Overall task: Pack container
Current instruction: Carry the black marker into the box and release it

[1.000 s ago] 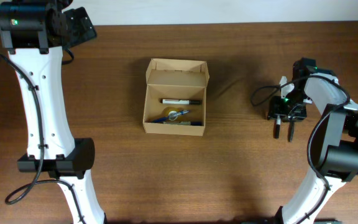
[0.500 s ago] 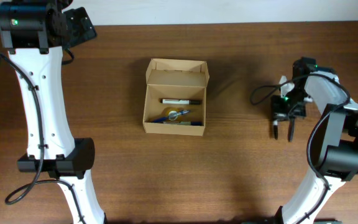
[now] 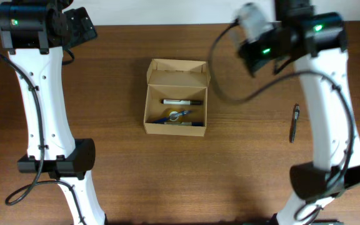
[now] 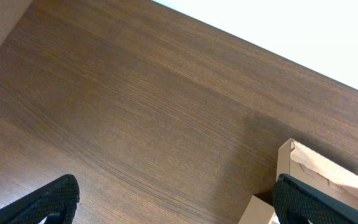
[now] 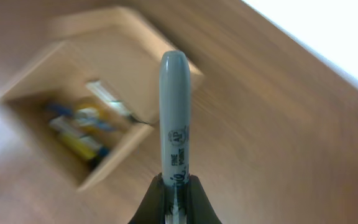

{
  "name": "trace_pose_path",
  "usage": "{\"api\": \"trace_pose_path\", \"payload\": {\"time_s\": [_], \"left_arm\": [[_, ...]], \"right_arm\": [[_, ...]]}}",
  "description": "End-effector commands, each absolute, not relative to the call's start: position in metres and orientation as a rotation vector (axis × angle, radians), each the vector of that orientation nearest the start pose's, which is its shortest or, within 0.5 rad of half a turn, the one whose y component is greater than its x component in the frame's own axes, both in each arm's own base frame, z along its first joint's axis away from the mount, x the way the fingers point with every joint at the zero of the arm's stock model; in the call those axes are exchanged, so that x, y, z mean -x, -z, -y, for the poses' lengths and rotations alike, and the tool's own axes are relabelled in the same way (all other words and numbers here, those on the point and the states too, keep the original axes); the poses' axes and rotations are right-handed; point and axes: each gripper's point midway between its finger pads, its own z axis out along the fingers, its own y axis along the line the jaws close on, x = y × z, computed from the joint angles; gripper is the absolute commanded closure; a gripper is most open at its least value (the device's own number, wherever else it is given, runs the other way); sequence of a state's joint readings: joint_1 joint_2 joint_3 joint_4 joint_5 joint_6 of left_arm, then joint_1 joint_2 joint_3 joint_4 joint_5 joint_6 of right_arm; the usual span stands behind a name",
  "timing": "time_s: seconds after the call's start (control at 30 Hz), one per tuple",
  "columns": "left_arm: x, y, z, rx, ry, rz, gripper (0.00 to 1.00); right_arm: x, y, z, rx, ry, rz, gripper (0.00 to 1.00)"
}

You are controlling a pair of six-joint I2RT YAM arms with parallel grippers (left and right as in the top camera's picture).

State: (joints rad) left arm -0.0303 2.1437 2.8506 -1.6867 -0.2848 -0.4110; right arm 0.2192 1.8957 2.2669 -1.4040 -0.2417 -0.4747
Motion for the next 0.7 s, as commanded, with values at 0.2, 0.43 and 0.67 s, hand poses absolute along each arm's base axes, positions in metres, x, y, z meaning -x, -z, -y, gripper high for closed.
{"api": "trace_pose_path", "payload": {"time_s": [0.2, 0.43, 0.67], "left_arm": [[-0.446, -0.339, -0.037, 0.580, -0.190, -2.443, 0.00], [-0.446, -0.339, -0.037, 0.580, -0.190, -2.443, 0.00], [-0.446, -0.339, -0.037, 0.580, -0.190, -2.443, 0.00]], "right_arm": [[-0.332, -0.236, -0.272, 1.896, -0.293, -2.028, 0.96], [-0.343, -0.169, -0.306, 2.027, -0.222, -2.038, 0.96], [-0.359, -0.106, -0.295, 2.068, -0.233, -2.182, 0.96]]}}
